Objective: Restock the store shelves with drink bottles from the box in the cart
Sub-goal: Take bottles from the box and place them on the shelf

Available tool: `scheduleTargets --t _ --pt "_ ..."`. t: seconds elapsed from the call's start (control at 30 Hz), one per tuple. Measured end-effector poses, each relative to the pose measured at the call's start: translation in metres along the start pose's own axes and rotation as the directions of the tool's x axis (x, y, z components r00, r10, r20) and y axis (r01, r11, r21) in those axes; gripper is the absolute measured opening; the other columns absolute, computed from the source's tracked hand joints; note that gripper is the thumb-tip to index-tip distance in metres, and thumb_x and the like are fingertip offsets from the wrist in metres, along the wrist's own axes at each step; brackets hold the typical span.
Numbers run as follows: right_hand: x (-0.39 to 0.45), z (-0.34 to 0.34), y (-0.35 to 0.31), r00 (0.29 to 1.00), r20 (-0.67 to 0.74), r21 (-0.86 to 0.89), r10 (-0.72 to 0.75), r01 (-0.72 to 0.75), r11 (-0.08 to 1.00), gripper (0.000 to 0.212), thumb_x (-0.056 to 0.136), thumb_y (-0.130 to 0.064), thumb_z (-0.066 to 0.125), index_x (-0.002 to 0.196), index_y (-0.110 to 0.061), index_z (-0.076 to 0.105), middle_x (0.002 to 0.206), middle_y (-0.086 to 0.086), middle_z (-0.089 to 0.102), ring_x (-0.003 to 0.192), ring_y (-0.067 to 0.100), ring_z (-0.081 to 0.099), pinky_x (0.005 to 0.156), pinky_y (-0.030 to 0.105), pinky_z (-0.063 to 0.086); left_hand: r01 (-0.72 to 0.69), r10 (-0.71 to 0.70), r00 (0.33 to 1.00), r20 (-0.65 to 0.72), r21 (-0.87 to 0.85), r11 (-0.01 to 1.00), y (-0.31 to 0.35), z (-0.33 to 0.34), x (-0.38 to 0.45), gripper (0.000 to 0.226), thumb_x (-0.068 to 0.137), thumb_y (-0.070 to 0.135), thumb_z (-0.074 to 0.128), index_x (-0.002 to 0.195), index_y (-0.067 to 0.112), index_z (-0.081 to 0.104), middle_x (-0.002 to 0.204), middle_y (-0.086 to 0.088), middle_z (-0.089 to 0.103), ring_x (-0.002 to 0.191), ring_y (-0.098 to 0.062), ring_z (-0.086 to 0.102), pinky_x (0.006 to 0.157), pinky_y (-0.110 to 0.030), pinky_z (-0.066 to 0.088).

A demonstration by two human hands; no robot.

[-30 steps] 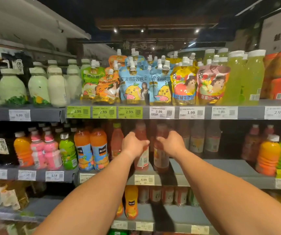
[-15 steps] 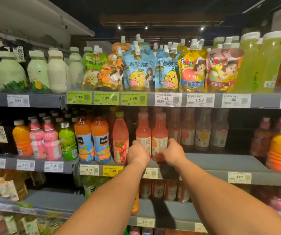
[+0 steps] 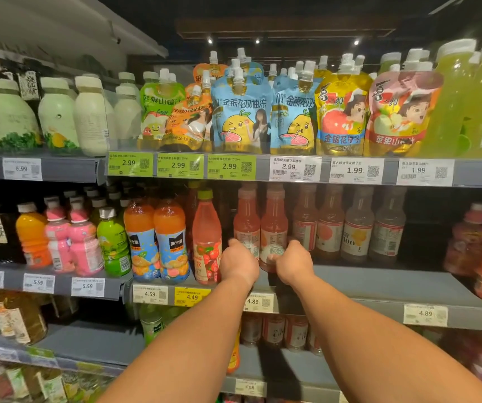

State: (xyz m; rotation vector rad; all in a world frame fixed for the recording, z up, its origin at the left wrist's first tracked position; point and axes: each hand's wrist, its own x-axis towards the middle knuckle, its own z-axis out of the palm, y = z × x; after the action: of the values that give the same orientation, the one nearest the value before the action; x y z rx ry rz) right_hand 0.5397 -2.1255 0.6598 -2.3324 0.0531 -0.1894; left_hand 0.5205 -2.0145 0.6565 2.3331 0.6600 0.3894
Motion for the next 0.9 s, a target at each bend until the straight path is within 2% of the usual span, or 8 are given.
scheduleTargets --t 0.27,0.4,0.53,0.63,0.73,0.8,0.9 --pt "0.002 -0.001 0.002 0.999 0.030 -0.010 0.013 -0.013 1.000 0.047 0.083 -0.032 0.071 0.116 -0.005 0.051 0.114 0.013 0.063 0.103 0.030 0.060 0.079 0.036 0.048 0.032 -0.032 0.998 0.055 -0.001 0.999 0.004 -0.004 0.001 0.040 0.089 0.011 0.057 0.127 0.006 0.044 0.123 -0.016 0.061 0.113 -0.034 0.059 0.086 -0.038 0.049" --pt "-0.003 -0.007 0.004 1.000 0.003 -0.064 -0.010 0.010 0.998 0.054 0.082 -0.034 0.072 0.119 -0.004 0.049 0.118 0.015 0.059 0.107 0.033 0.058 0.082 0.036 0.046 0.043 -0.040 0.991 0.125 -0.021 0.999 0.004 -0.009 -0.011 0.061 0.090 0.022 0.061 0.139 0.001 0.032 0.131 -0.018 0.056 0.119 -0.035 0.055 0.094 -0.041 0.046" --pt "-0.009 -0.028 -0.006 1.000 -0.010 -0.123 -0.005 0.004 0.992 0.056 0.079 -0.040 0.073 0.115 -0.004 0.050 0.116 0.015 0.058 0.104 0.034 0.058 0.081 0.038 0.048 -0.032 0.027 0.988 0.153 0.026 0.999 0.009 -0.022 -0.027 0.073 0.088 0.030 0.066 0.143 0.001 0.027 0.132 -0.018 0.055 0.121 -0.035 0.053 0.097 -0.041 0.045" --pt "-0.016 -0.044 -0.018 0.999 0.004 -0.173 -0.046 0.046 0.984 0.057 0.077 -0.045 0.072 0.112 -0.006 0.050 0.115 0.014 0.056 0.106 0.035 0.056 0.083 0.040 0.048 -0.077 0.068 0.987 0.144 0.059 0.995 0.011 -0.042 -0.034 0.066 0.088 0.032 0.066 0.139 0.003 0.035 0.128 -0.017 0.057 0.118 -0.035 0.055 0.093 -0.041 0.047" --pt "-0.031 -0.058 -0.030 0.993 0.045 -0.220 -0.112 0.119 0.968 0.057 0.078 -0.047 0.068 0.115 -0.009 0.049 0.117 0.013 0.054 0.108 0.035 0.055 0.087 0.041 0.047 -0.187 0.174 0.975 0.141 0.091 0.978 0.005 -0.069 -0.045 0.046 0.087 0.038 0.065 0.122 0.011 0.051 0.118 -0.011 0.062 0.109 -0.033 0.059 0.086 -0.038 0.050" --pt "-0.046 -0.064 -0.036 0.986 0.087 -0.258 -0.145 0.163 0.952 0.057 0.079 -0.047 0.065 0.120 -0.011 0.048 0.119 0.012 0.054 0.110 0.034 0.054 0.090 0.041 0.047 -0.270 0.242 0.952 0.186 0.143 0.952 -0.005 -0.089 -0.055 0.038 0.086 0.040 0.064 0.114 0.015 0.058 0.114 -0.009 0.065 0.105 -0.031 0.061 0.080 -0.033 0.048" --pt "-0.078 -0.068 -0.051 0.974 0.127 -0.290 -0.187 0.217 0.932 0.062 0.077 -0.049 0.066 0.122 -0.010 0.049 0.120 0.013 0.053 0.111 0.034 0.053 0.090 0.041 0.047 -0.331 0.274 0.933 0.235 0.255 0.908 -0.030 -0.125 -0.068 0.033 0.085 0.040 0.063 0.107 0.016 0.062 0.114 -0.010 0.066 0.104 -0.031 0.060 0.081 -0.035 0.048"
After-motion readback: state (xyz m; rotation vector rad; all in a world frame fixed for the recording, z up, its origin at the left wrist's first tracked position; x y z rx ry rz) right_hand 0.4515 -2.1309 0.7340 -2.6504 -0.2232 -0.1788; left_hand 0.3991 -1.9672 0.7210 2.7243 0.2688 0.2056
